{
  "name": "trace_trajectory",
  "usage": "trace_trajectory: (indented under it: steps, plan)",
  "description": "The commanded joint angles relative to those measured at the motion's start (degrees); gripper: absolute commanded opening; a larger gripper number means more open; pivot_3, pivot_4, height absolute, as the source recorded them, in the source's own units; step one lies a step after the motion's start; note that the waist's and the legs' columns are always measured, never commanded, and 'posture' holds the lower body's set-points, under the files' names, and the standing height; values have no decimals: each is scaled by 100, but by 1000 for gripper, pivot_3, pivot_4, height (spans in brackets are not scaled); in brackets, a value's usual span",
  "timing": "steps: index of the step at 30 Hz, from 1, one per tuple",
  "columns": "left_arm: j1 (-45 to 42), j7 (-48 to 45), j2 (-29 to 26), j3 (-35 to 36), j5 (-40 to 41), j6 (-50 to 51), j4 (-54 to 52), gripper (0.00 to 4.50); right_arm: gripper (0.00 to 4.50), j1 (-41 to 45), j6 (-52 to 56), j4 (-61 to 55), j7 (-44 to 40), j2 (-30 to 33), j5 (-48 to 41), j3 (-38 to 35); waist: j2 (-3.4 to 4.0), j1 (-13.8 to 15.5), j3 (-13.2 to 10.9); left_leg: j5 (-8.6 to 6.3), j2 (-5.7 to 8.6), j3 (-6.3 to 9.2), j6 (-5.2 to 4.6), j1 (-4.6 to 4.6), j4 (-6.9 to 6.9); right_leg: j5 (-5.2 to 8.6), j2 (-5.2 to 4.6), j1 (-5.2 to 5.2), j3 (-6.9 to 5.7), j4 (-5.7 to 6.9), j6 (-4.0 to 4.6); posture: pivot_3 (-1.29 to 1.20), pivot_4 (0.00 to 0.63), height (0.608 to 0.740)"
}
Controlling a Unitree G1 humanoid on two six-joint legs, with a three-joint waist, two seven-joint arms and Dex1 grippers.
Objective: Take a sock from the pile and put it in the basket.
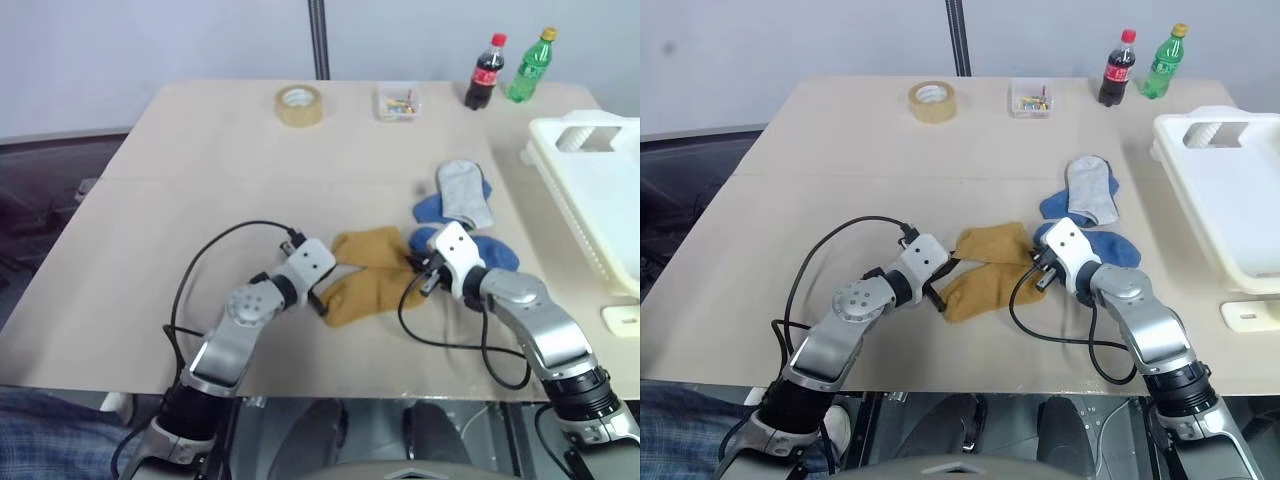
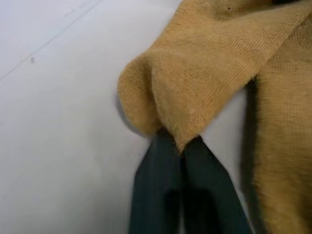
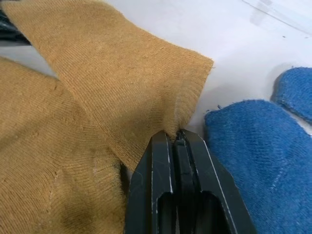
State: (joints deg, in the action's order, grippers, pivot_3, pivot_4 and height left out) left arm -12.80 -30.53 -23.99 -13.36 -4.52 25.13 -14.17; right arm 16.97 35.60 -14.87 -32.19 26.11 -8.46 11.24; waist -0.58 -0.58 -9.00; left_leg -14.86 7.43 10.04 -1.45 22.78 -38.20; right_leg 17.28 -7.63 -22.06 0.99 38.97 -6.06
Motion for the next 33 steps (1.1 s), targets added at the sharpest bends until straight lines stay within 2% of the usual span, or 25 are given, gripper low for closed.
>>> trace_trajectory:
  steps: [1, 7, 11, 15, 19, 24, 33]
  plan:
    - [96, 141, 119, 292, 194, 44, -272, 14, 0, 37, 21, -458, -65, -34, -225, -226, 0, -7, 0, 0, 0, 0, 0, 0, 0, 0, 0, 0, 0, 0, 0, 0, 150, 740]
    - [426, -69, -4, 519, 568, 32, -1287, 14, 0, 175, 411, -1058, -160, 113, -615, -571, -1, -7, -2, 0, -1, 0, 0, 11, 7, 0, 0, -5, 3, -7, 0, 0, 150, 740]
    - [796, -325, -462, 471, 567, 322, -2078, 14, 0, 228, 744, -1403, -215, 287, -895, -780, 0, -10, -2, 0, -2, 0, 0, 9, 11, 0, 1, -5, 2, -8, 0, 0, 150, 740]
    - [1111, -466, -788, 505, 690, 903, -2793, 14, 0, 235, 1077, -1703, -205, 423, -1153, -912, 2, -3, -4, -1, -3, -2, -1, 9, 13, 0, 1, -5, 4, -9, 1, 0, 150, 740]
    - [1609, -431, -1054, 589, 834, 1900, -3452, 14, 0, -4, 1623, -2108, -275, 699, -1459, -1007, 1, -8, -6, -1, -4, -8, -2, 8, 24, 0, 1, -7, 10, -14, 1, 0, 150, 740]
    - [1686, -427, -1127, 563, 1229, 2849, -3830, 14, 0, -292, 2145, -2437, -248, 860, -1816, -931, 0, 49, -7, -1, -5, -7, -2, 6, 31, 1, 1, -8, 7, -15, 2, 0, 150, 740]
    - [1745, 0, -1074, 241, 1347, 3315, -3796, 14, 0, -749, 2151, -2397, 142, 766, -1621, -360, -1, 69, -8, -2, -5, -9, -1, 4, 41, 1, 0, -8, 8, -20, 2, 0, 150, 740]
